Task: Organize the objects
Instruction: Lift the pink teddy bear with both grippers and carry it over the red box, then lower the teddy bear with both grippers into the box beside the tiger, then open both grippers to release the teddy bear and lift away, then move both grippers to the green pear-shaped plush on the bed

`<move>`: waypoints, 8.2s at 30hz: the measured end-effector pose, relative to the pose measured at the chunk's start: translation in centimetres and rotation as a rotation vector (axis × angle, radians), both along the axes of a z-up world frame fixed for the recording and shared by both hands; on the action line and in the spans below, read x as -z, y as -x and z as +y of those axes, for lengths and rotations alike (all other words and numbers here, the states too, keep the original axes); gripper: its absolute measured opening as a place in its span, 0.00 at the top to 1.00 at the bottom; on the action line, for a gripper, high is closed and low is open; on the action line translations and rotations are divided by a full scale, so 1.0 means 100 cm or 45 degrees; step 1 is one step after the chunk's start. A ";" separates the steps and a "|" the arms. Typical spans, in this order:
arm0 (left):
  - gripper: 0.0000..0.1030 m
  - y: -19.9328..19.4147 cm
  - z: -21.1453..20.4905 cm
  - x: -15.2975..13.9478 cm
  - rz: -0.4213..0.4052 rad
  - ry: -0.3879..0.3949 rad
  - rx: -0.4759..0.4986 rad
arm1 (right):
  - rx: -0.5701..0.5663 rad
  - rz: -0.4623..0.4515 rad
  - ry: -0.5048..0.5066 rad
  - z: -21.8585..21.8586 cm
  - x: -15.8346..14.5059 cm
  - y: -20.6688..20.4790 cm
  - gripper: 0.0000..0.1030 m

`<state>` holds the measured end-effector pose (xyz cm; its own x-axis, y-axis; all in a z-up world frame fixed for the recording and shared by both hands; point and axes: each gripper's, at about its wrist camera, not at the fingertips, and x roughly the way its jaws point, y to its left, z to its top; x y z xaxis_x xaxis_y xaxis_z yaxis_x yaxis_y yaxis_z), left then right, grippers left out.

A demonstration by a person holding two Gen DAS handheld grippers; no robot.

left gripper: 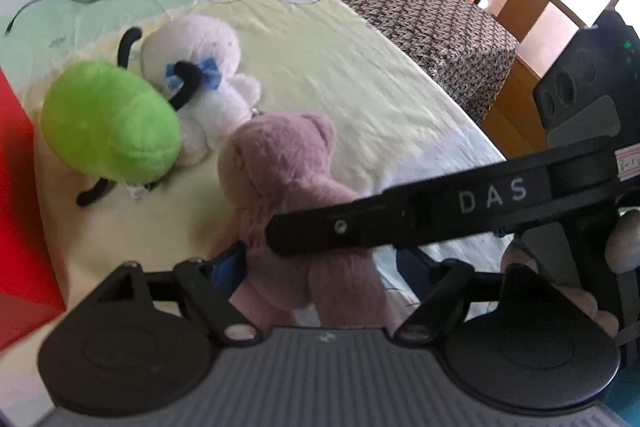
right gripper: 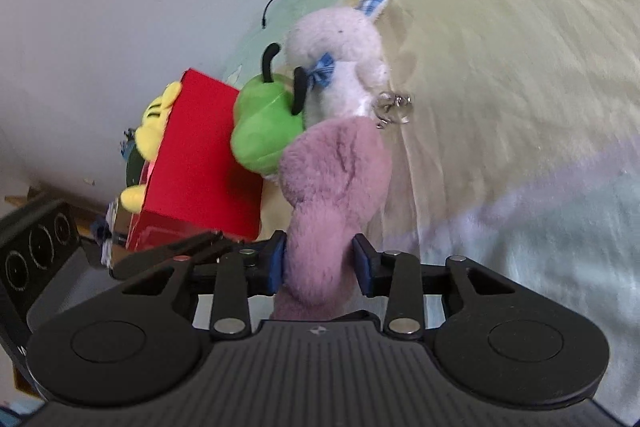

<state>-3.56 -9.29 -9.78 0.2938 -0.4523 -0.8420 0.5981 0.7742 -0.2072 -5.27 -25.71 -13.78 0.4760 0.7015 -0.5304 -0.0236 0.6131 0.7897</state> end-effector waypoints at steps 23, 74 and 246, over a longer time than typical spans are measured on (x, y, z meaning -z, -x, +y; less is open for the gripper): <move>0.27 0.048 0.078 -0.055 -0.188 0.006 -0.010 | -0.320 -0.192 0.088 0.083 -0.056 0.014 0.63; 0.27 -0.075 0.337 -0.074 -0.262 0.232 -0.394 | -0.176 -0.238 0.223 0.311 -0.090 -0.136 0.68; 0.21 0.011 0.257 -0.124 -0.335 -0.251 -0.966 | -0.270 -0.555 0.068 0.222 -0.120 -0.032 0.76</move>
<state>-4.66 16.38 2.62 0.6583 0.0975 -0.7464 -0.0920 0.9946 0.0488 -2.07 -3.53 -1.81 0.5113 0.7843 -0.3512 -0.4737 0.5983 0.6462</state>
